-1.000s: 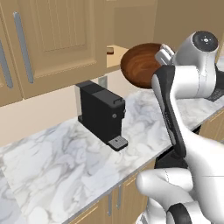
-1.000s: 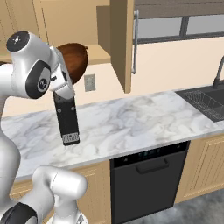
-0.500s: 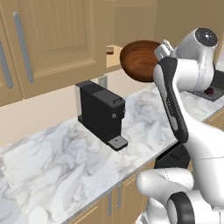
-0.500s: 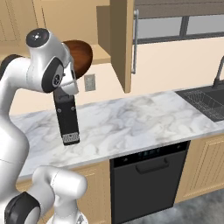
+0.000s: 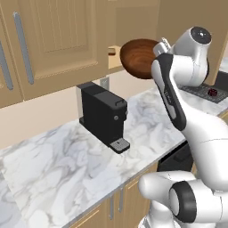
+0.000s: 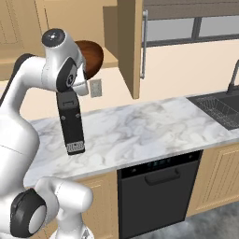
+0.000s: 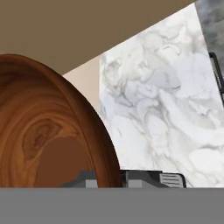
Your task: Pick the mug and place it in the sink. Pick the bowl and place it in the open cabinet and then close the cabinet.
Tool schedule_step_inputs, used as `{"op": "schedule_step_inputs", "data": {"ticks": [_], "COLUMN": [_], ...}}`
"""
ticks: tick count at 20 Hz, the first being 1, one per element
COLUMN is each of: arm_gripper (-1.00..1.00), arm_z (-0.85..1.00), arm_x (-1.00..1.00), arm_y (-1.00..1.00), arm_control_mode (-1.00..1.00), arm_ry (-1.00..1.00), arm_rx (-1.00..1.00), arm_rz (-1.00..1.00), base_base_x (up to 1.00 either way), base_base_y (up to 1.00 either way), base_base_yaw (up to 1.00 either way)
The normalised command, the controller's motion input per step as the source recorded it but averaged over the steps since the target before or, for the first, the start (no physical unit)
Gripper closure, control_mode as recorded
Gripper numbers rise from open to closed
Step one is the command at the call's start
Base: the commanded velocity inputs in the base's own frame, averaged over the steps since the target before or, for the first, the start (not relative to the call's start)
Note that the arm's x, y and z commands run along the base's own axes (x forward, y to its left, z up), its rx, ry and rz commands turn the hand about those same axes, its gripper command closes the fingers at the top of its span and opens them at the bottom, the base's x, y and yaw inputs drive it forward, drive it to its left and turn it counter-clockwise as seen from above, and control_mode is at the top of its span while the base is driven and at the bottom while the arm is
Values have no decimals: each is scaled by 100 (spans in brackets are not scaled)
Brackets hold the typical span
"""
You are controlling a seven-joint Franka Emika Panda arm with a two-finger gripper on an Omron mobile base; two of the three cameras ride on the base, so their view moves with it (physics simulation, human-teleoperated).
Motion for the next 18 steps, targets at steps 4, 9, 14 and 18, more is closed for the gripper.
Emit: {"op": "schedule_step_inputs", "data": {"ticks": [4, 9, 14, 18], "arm_gripper": [100, 100, 100, 100], "arm_z": [0, 0, 0, 9], "arm_x": [49, 42, 46, 37], "arm_y": [0, 2, 5, 0], "arm_control_mode": [-100, -100, -100, -100], "arm_ry": [0, 0, 0, 0], "arm_rx": [0, 0, 1, 0], "arm_rz": [-1, 0, 0, 0], "base_base_x": [0, 0, 0, 0], "base_base_y": [0, 0, 0, 0], "base_base_yaw": [0, 0, 0, 0]}}
